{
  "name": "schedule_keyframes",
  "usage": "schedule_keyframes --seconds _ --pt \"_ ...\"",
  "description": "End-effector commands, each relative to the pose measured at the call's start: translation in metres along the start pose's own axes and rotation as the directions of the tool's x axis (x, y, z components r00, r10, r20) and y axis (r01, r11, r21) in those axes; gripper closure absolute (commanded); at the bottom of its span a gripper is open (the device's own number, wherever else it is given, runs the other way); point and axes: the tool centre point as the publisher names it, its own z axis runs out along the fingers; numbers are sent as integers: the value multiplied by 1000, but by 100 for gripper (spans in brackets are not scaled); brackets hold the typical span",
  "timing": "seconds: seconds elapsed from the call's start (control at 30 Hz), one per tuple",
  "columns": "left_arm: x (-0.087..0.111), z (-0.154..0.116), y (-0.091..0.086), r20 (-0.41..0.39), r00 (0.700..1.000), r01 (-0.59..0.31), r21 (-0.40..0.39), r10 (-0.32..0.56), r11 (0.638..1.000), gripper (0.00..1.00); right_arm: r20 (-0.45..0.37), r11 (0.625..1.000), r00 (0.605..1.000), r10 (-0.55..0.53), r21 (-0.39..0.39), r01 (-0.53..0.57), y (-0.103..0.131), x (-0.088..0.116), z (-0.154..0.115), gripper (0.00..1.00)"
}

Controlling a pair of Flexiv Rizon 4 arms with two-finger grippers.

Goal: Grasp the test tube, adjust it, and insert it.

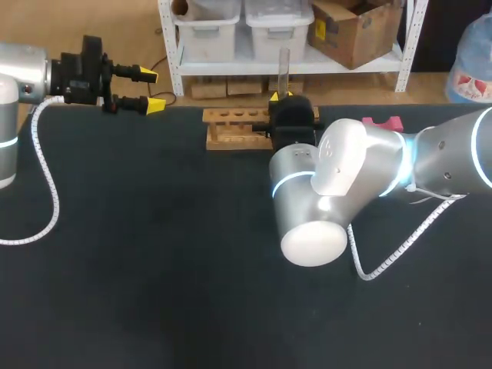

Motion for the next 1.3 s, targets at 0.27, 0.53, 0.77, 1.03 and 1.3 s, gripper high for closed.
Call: schedule_keyframes --seconds 0.27,0.53,0.77,1.03,1.3 --pt "1 0 -2 2 1000 -2 -5 2 1000 0 -6 995 1000 14 -98 -15 -3 10 1 100" --pt "1 0 -2 2 1000 -2 -5 2 1000 0 2 996 1000 13 -87 -13 -4 11 -3 100" --pt "1 0 -2 2 1000 -2 -5 2 1000 0 8 996 1000 6 -94 -5 -2 13 1 100" --pt "1 0 -2 2 1000 -2 -5 2 1000 0 -5 996 1000 -2 -91 1 -2 14 0 53" --pt "1 0 -2 2 1000 -2 -5 2 1000 0 -7 998 1000 -14 -68 14 -9 2 -7 0"
